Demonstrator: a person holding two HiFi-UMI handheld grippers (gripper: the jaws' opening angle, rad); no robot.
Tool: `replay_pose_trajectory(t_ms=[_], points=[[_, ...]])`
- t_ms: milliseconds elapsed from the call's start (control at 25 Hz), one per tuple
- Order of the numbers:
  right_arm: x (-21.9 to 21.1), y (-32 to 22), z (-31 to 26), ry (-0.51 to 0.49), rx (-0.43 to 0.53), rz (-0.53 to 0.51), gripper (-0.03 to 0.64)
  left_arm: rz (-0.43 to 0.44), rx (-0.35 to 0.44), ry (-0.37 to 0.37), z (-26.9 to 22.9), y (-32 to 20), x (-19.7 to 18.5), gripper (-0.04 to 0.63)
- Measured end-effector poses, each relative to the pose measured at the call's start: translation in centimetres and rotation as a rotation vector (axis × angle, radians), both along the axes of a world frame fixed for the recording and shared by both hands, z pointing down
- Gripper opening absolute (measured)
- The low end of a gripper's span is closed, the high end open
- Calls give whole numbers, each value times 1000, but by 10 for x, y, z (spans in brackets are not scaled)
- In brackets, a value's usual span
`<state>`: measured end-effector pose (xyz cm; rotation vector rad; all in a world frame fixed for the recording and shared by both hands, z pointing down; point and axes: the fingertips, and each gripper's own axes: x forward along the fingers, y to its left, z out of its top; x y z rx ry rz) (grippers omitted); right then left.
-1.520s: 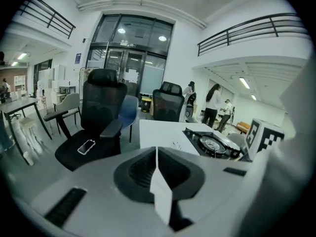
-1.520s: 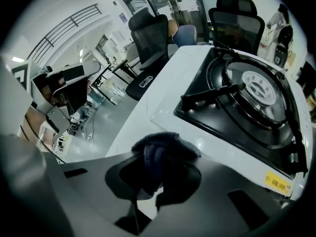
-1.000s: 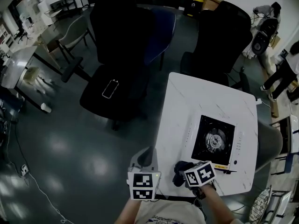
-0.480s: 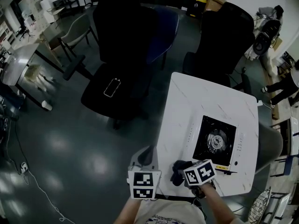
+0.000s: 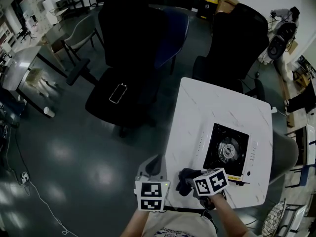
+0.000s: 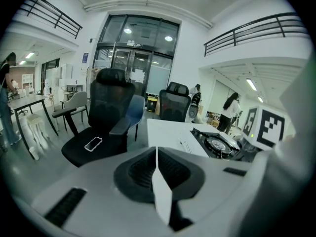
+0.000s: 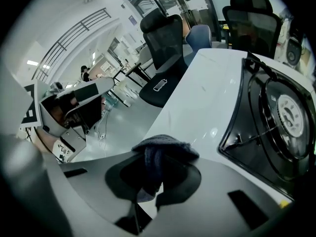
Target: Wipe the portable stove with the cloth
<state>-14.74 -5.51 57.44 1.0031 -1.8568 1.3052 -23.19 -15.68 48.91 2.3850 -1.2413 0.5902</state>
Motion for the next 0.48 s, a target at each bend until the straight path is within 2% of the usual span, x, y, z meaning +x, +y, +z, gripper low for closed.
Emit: replay_pose_trajectory(t_ms=[480], points=[[-14, -35, -34, -64, 150, 83, 49, 17, 19, 5, -6, 1, 8, 21]])
